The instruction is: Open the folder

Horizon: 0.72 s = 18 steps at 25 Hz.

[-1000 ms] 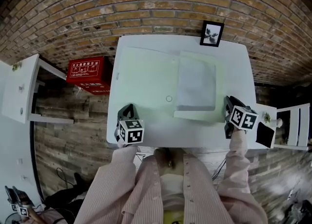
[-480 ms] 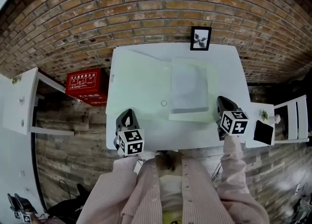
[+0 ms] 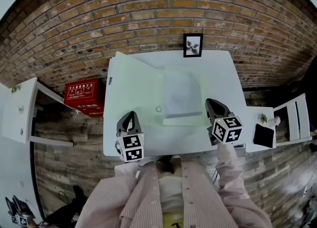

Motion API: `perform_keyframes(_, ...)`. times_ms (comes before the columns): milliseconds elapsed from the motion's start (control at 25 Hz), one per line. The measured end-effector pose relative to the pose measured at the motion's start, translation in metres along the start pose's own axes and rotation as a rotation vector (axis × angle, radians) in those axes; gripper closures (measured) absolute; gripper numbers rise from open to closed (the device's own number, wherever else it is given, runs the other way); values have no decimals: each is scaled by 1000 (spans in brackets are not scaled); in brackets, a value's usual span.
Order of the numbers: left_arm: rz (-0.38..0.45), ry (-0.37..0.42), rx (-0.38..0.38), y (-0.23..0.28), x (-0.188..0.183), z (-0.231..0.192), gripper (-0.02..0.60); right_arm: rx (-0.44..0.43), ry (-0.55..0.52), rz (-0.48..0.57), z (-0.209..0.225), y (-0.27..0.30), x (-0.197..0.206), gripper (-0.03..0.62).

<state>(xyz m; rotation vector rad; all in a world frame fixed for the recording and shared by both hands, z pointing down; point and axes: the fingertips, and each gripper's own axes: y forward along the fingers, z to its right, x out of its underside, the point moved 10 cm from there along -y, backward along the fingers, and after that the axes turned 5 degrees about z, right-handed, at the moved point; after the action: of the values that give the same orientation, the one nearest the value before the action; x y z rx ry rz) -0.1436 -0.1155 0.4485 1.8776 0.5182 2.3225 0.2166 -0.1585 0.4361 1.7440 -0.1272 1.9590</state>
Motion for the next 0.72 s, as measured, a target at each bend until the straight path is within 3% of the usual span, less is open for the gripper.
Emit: perform_keyframes(720,224,-105,106,-4,-58,38,589,-159,2,251,-16,-20,-41,589)
